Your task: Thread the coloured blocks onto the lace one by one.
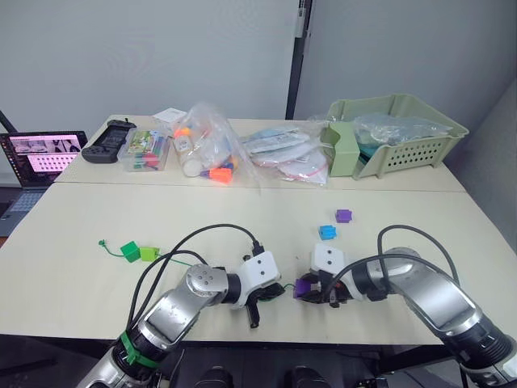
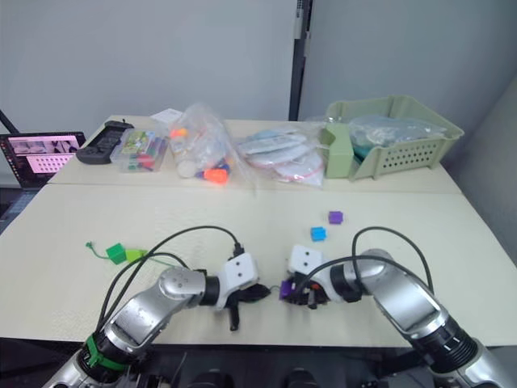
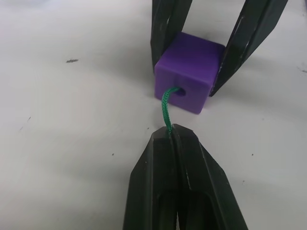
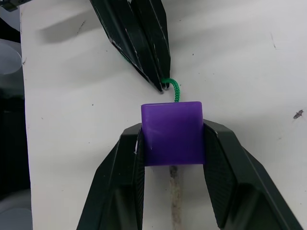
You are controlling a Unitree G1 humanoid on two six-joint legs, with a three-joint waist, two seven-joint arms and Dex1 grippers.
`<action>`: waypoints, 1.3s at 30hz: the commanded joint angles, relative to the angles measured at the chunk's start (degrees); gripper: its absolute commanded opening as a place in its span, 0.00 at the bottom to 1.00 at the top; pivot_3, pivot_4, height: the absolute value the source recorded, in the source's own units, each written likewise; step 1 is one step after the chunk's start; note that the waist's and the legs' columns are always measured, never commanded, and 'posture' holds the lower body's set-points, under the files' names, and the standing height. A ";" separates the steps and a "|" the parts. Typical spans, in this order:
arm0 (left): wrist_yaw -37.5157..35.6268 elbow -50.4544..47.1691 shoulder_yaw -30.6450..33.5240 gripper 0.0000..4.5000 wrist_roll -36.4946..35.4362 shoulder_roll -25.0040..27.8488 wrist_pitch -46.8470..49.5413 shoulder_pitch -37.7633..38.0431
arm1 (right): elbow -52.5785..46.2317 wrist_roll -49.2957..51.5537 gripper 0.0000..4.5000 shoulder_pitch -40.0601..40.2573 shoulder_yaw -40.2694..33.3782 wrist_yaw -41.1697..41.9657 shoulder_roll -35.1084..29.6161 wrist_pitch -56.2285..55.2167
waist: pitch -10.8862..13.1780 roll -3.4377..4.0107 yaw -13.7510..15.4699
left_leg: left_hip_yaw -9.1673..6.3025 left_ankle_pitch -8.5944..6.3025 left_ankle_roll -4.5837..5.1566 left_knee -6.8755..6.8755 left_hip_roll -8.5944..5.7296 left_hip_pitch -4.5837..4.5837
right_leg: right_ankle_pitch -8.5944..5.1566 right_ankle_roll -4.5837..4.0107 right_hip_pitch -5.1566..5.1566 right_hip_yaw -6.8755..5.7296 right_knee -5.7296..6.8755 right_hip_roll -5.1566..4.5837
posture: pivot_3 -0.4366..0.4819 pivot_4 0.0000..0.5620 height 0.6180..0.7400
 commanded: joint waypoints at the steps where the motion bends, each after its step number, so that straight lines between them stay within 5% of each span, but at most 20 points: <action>1: -0.98 -0.01 -0.83 0.01 -0.16 -0.65 -1.56 -1.11 | -1.76 0.44 0.26 0.10 0.29 -0.58 0.93 0.58 | 0.00 0.00 -0.12 | 0.00 0.00 0.00 0.00 0.00 0.00 | 0.00 0.00 -0.01 0.00 0.00 0.01 | 0.48 0.27 1.00; 13: -1.29 0.13 1.87 0.01 -0.51 1.03 -0.43 -1.73 | -1.64 -0.09 0.26 -0.12 0.44 -1.06 2.07 0.79 | 0.00 0.00 -0.73 | -0.01 0.00 0.00 -0.03 0.05 0.01 | 0.01 -0.02 -0.05 0.02 0.04 0.07 | 0.48 0.27 1.00; 21: -1.59 -0.86 2.44 0.53 -0.79 2.41 0.77 -2.31 | -1.01 -0.13 0.26 -0.11 0.33 -1.06 1.98 0.40 | 0.00 0.00 -0.90 | -0.01 0.00 0.00 -0.05 0.04 0.00 | 0.01 -0.02 -0.07 0.01 0.04 0.06 | 0.48 0.27 1.00; 31: -1.31 -1.09 2.77 0.53 -2.50 -0.25 1.87 -3.26 | -1.04 -0.10 0.26 -0.13 0.30 -1.27 2.02 0.72 | 0.00 0.00 -1.04 | -0.01 0.00 0.00 -0.05 0.04 -0.01 | 0.01 -0.02 -0.08 0.02 0.04 0.06 | 0.48 0.27 1.00; 39: -2.48 -1.48 2.63 0.01 -3.45 0.54 1.55 -2.72 | -1.59 0.13 0.26 0.28 0.16 -1.67 1.81 1.09 | 0.00 0.00 -1.10 | -0.02 0.00 0.00 -0.06 0.03 -0.02 | 0.01 -0.02 -0.09 0.02 0.04 0.05 | 0.48 0.27 1.00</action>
